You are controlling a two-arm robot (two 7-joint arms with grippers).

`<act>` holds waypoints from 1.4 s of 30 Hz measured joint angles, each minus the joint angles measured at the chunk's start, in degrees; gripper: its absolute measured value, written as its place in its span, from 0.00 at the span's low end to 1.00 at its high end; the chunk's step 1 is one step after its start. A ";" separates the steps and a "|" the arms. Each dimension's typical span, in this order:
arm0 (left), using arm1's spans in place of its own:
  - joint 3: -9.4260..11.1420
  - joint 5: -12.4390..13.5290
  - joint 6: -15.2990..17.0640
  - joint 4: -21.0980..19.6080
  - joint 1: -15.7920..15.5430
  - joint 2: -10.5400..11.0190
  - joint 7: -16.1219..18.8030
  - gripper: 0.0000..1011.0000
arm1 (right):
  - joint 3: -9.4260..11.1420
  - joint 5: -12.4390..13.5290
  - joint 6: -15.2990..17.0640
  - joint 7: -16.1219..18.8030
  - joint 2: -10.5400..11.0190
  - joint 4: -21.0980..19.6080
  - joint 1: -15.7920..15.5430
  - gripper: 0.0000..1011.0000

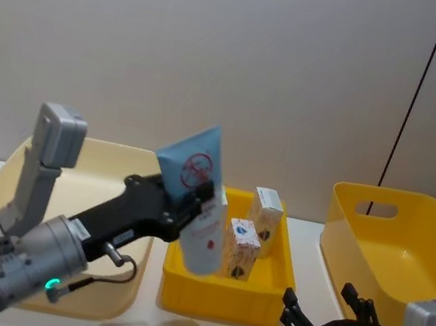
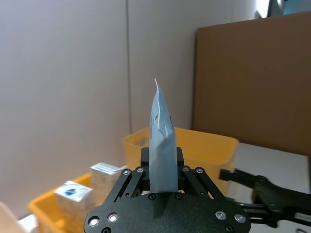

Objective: Bimanual collaborative sorting of washing and personal care products

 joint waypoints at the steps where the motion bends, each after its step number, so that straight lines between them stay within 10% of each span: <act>1: 0.23 -0.36 0.24 0.07 -0.06 -0.17 -0.34 0.25 | 0.00 0.00 0.00 0.00 0.00 0.00 0.00 0.99; 22: 2.95 -2.89 1.30 0.75 -0.31 -1.89 -2.16 0.25 | 0.29 0.92 0.15 1.77 0.56 -0.39 -0.12 0.99; 42: 3.49 -3.26 1.40 0.89 -0.35 -2.23 -2.38 0.25 | 2.15 9.79 4.81 15.43 7.22 -3.62 -0.09 0.99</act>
